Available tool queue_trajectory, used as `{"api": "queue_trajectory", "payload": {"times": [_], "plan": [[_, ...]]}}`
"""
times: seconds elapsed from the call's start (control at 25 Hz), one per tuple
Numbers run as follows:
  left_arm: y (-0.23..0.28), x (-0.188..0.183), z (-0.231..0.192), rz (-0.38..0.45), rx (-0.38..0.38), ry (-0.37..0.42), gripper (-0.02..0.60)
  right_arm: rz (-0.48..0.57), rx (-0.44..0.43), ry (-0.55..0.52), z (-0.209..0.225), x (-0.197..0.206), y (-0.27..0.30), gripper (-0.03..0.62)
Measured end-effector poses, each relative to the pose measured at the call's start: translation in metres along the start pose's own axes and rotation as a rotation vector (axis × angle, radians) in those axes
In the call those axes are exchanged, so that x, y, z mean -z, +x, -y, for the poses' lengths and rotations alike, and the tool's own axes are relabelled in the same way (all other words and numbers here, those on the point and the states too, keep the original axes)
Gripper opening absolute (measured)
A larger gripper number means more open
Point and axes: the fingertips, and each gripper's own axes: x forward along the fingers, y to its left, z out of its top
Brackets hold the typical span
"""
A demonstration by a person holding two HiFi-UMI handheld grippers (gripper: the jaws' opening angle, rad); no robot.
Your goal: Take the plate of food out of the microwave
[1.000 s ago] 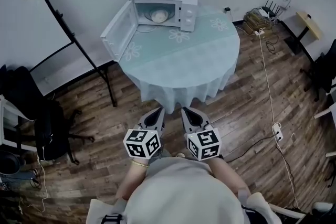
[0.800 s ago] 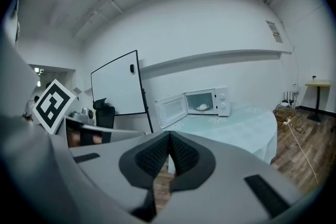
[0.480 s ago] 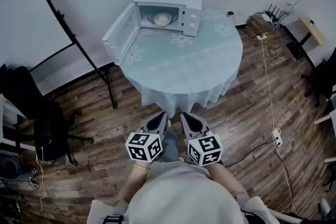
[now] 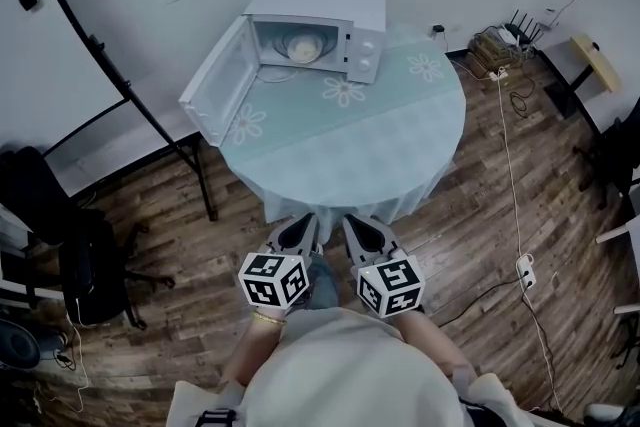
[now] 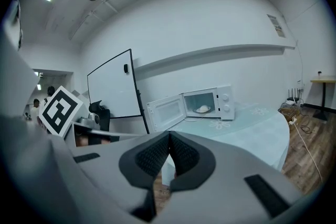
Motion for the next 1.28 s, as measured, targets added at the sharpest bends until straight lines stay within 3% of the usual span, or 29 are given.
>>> {"api": "queue_trajectory", "payload": {"times": [0.92, 1.28], "plan": [[0.155, -0.124, -0.145, -0.034, 0.003, -0.05, 0.012, -0.022, 0.002, -0.018, 0.086, -0.095, 0.209, 0.006], [0.196, -0.154, -0.19, -0.056, 0.018, -0.049, 0.012, -0.031, 0.023, -0.003, 0.103, -0.108, 0.27, 0.006]]}}
